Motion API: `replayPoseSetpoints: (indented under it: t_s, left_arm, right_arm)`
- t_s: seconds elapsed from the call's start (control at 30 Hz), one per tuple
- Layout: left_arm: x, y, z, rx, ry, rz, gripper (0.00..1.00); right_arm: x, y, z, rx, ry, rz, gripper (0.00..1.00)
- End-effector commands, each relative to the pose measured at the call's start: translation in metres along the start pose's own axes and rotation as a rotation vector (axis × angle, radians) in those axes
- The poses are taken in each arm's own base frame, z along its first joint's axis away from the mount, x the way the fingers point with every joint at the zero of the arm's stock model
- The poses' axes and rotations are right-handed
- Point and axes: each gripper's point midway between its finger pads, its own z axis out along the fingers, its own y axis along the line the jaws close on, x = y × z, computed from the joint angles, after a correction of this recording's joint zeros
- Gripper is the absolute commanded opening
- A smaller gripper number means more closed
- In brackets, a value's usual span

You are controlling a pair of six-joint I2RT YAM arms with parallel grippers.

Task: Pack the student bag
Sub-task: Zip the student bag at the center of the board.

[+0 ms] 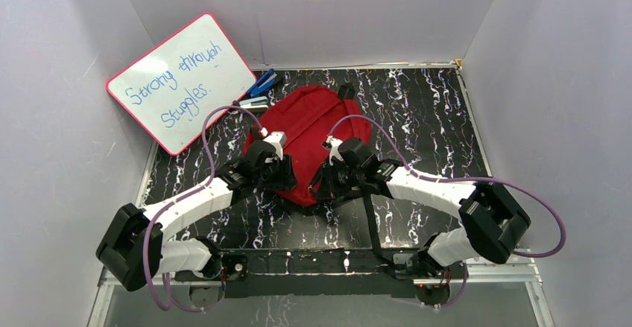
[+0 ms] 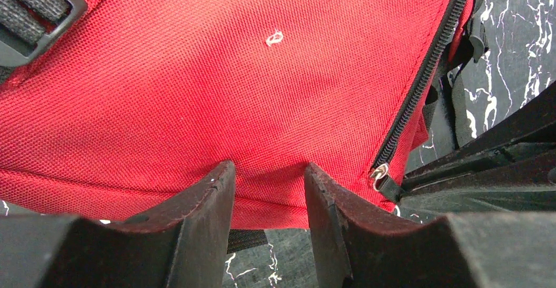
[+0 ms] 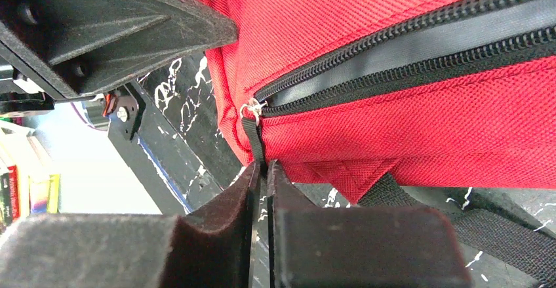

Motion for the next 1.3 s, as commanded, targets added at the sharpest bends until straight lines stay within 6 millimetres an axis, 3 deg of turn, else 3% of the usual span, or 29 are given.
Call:
replayPoseSetpoints:
  t_s: [0.0,0.13,0.43,0.63,0.77,1.03,1.27]
  left_arm:
    - [-0.008,-0.006,0.0,0.016,-0.015,0.012,0.41]
    - [-0.007,-0.006,0.001,0.014,-0.013,0.013,0.41]
    - [-0.009,-0.006,0.004,0.015,-0.01,0.015,0.41]
    - [-0.009,-0.006,0.005,0.012,-0.009,0.02,0.41]
    - [-0.009,-0.005,0.006,0.009,-0.007,0.023,0.4]
    - [-0.006,-0.003,0.008,0.002,-0.001,0.029,0.4]
    - [-0.004,0.0,0.008,-0.005,0.001,0.033,0.4]
  right_arm:
    - [-0.01,0.021,0.0,-0.051,-0.004,-0.041,0.11]
    - [-0.014,0.011,-0.005,0.02,-0.029,-0.039,0.0]
    - [-0.031,-0.012,-0.027,0.214,-0.075,-0.098,0.0]
    - [-0.039,-0.019,-0.031,0.276,-0.096,-0.106,0.0]
    - [-0.047,-0.035,-0.034,0.374,-0.11,-0.12,0.0]
    - [-0.08,-0.06,-0.038,0.531,-0.159,-0.145,0.0]
    - [-0.112,-0.074,-0.043,0.56,-0.201,-0.129,0.0]
